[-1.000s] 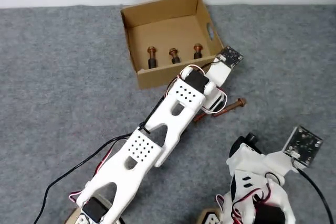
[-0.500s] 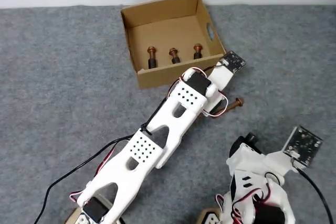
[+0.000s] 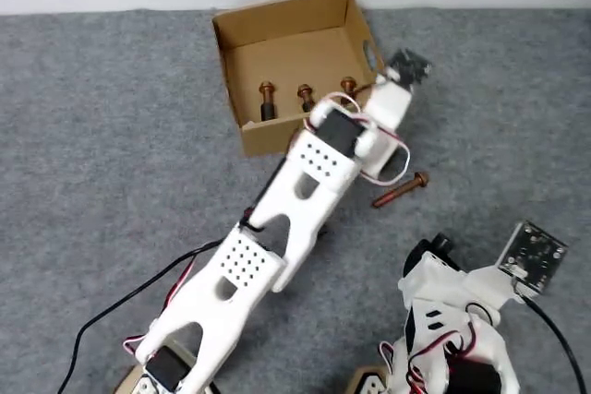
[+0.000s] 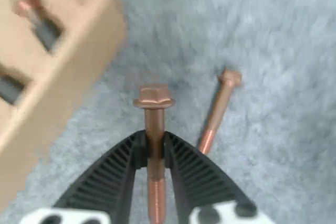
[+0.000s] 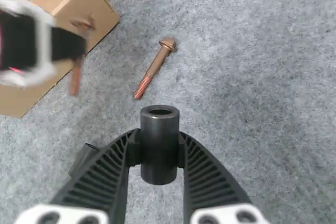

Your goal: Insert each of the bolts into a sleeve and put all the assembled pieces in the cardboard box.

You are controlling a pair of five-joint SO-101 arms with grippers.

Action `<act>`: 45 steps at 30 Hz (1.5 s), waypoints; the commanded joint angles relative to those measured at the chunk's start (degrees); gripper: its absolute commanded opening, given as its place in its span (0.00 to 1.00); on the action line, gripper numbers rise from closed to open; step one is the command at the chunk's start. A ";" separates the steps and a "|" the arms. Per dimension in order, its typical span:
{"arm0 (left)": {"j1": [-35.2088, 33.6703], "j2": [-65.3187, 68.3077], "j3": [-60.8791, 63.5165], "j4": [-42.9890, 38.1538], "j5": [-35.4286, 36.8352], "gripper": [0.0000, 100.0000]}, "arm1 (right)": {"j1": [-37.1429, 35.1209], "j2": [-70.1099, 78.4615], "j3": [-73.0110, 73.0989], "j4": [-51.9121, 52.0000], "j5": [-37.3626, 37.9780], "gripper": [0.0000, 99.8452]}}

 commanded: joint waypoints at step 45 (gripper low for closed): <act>0.26 -99.69 80.57 -10.81 5.19 0.00 | -38.20 -0.04 -8.97 -6.55 11.25 0.01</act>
